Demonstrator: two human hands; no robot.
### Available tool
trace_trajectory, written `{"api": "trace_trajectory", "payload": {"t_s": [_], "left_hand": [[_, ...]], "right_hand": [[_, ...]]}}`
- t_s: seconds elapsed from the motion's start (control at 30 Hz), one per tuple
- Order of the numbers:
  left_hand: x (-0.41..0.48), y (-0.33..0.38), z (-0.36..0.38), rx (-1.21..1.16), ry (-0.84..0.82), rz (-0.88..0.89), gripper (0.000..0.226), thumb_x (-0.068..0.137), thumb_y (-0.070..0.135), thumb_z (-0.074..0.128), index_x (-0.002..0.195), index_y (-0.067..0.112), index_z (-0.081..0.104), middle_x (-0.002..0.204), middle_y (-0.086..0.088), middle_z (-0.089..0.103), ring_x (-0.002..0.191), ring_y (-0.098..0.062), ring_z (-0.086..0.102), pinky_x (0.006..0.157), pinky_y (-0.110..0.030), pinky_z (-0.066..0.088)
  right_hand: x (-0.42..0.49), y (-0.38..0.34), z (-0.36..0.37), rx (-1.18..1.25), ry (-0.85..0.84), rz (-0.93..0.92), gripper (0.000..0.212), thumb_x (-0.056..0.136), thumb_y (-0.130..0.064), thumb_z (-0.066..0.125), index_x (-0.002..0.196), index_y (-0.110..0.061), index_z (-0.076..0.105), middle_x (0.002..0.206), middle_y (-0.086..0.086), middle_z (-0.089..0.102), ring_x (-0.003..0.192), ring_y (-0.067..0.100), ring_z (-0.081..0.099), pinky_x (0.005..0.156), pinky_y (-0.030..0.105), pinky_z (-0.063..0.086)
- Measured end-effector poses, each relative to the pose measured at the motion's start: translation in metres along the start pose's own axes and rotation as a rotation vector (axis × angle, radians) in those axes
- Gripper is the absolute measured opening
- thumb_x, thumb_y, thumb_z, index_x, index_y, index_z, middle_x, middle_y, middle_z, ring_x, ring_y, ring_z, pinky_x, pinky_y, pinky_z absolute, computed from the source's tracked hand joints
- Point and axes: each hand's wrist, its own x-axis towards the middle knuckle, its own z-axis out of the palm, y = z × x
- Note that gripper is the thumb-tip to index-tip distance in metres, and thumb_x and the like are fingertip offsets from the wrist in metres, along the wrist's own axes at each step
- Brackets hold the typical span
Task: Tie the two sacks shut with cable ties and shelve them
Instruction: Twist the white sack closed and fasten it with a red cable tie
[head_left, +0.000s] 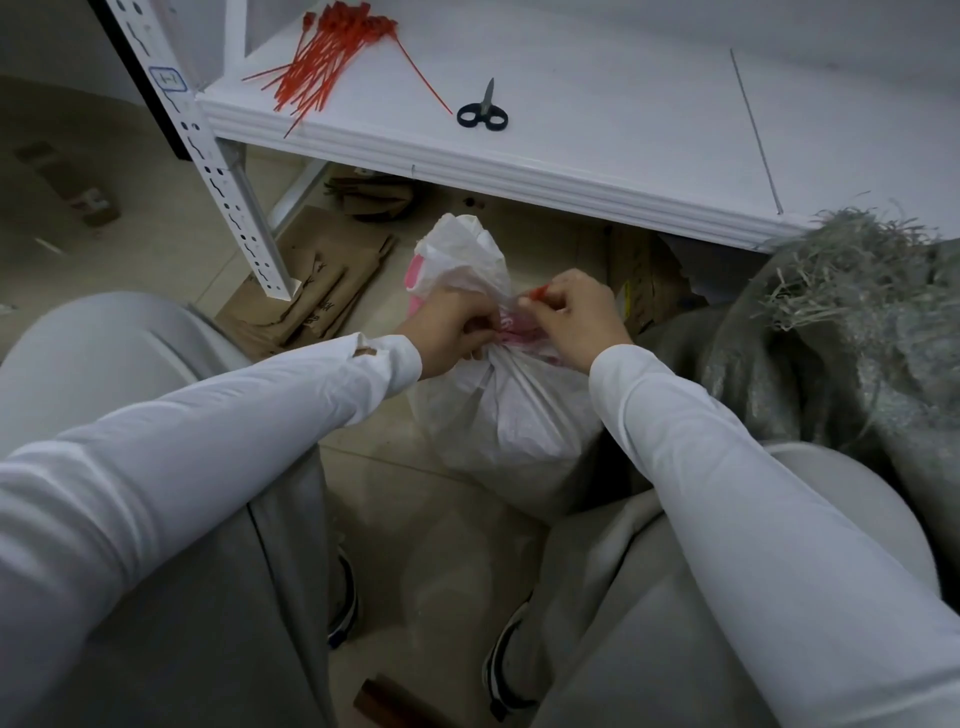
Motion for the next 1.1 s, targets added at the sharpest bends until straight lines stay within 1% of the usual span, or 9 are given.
{"api": "trace_trajectory", "payload": {"t_s": [0.13, 0.27, 0.4, 0.5, 0.63, 0.77, 0.87, 1.0, 1.1], "left_hand": [[0.002, -0.001, 0.006, 0.109, 0.006, 0.115, 0.011, 0.091, 0.014, 0.06, 0.091, 0.007, 0.069, 0.081, 0.0, 0.066, 0.073, -0.015, 0.063, 0.071, -0.024, 0.047], [0.0, 0.005, 0.014, 0.51, 0.038, 0.506, 0.01, 0.071, 0.002, 0.075, 0.078, 0.008, 0.072, 0.087, -0.009, 0.07, 0.08, -0.027, 0.067, 0.068, -0.031, 0.056], [0.002, 0.011, 0.016, 0.698, 0.008, 0.634, 0.012, 0.07, 0.004, 0.066, 0.08, 0.008, 0.071, 0.095, -0.011, 0.07, 0.093, -0.03, 0.066, 0.089, -0.039, 0.054], [0.004, 0.01, 0.015, 0.646, 0.014, 0.552, 0.01, 0.07, 0.002, 0.071, 0.078, 0.008, 0.07, 0.084, -0.01, 0.072, 0.077, -0.028, 0.068, 0.091, -0.042, 0.052], [0.004, 0.007, 0.014, 0.479, 0.065, 0.349, 0.006, 0.077, 0.011, 0.074, 0.081, 0.011, 0.069, 0.072, -0.008, 0.071, 0.064, -0.028, 0.064, 0.069, -0.036, 0.054], [0.007, 0.007, 0.011, 0.424, 0.001, 0.196, 0.019, 0.093, 0.024, 0.054, 0.089, 0.013, 0.069, 0.084, -0.006, 0.068, 0.081, -0.025, 0.059, 0.081, -0.037, 0.043], [0.011, 0.002, 0.012, 0.34, -0.005, 0.105, 0.018, 0.093, 0.028, 0.054, 0.094, 0.016, 0.068, 0.088, -0.004, 0.063, 0.086, -0.023, 0.055, 0.087, -0.034, 0.038], [0.014, -0.003, 0.014, 0.212, 0.013, -0.01, 0.016, 0.09, 0.027, 0.059, 0.092, 0.015, 0.068, 0.08, 0.0, 0.052, 0.077, -0.019, 0.05, 0.075, -0.028, 0.035], [0.013, -0.003, 0.014, 0.157, 0.029, -0.037, 0.013, 0.088, 0.024, 0.062, 0.089, 0.013, 0.069, 0.08, -0.004, 0.06, 0.072, -0.016, 0.05, 0.07, -0.027, 0.035]], "right_hand": [[0.0, 0.001, 0.0, 0.026, -0.033, 0.07, 0.022, 0.096, -0.019, 0.057, 0.109, -0.008, 0.072, 0.103, 0.008, 0.072, 0.096, 0.021, 0.066, 0.094, 0.035, 0.051], [0.004, 0.006, 0.001, 0.033, -0.031, 0.123, 0.026, 0.096, -0.019, 0.053, 0.099, -0.003, 0.073, 0.097, 0.016, 0.072, 0.091, 0.029, 0.068, 0.091, 0.045, 0.053], [0.005, 0.008, 0.003, 0.103, -0.043, 0.148, 0.026, 0.096, -0.016, 0.05, 0.097, -0.006, 0.074, 0.095, 0.015, 0.073, 0.09, 0.029, 0.068, 0.09, 0.048, 0.053], [0.009, 0.012, 0.006, 0.239, -0.053, 0.233, 0.021, 0.095, -0.014, 0.053, 0.093, -0.01, 0.073, 0.094, 0.013, 0.074, 0.087, 0.026, 0.071, 0.086, 0.047, 0.057], [0.011, 0.02, 0.01, 0.254, 0.0, 0.247, 0.017, 0.095, -0.02, 0.058, 0.099, -0.018, 0.074, 0.096, 0.005, 0.074, 0.091, 0.022, 0.07, 0.087, 0.04, 0.058], [0.008, 0.02, 0.008, 0.294, 0.065, 0.204, 0.014, 0.09, -0.018, 0.066, 0.101, -0.017, 0.075, 0.094, 0.001, 0.075, 0.09, 0.014, 0.07, 0.092, 0.038, 0.056], [0.005, 0.017, 0.006, 0.307, 0.049, 0.165, 0.013, 0.087, -0.015, 0.069, 0.098, -0.019, 0.076, 0.094, 0.0, 0.075, 0.09, 0.013, 0.071, 0.092, 0.038, 0.056], [0.002, 0.015, 0.004, 0.278, -0.026, 0.132, 0.016, 0.087, -0.02, 0.071, 0.102, -0.018, 0.075, 0.095, -0.001, 0.074, 0.091, 0.011, 0.07, 0.092, 0.036, 0.056], [0.001, 0.013, 0.004, 0.264, -0.068, 0.108, 0.017, 0.089, -0.026, 0.068, 0.101, -0.015, 0.075, 0.092, 0.0, 0.075, 0.088, 0.013, 0.071, 0.089, 0.039, 0.057]]}}
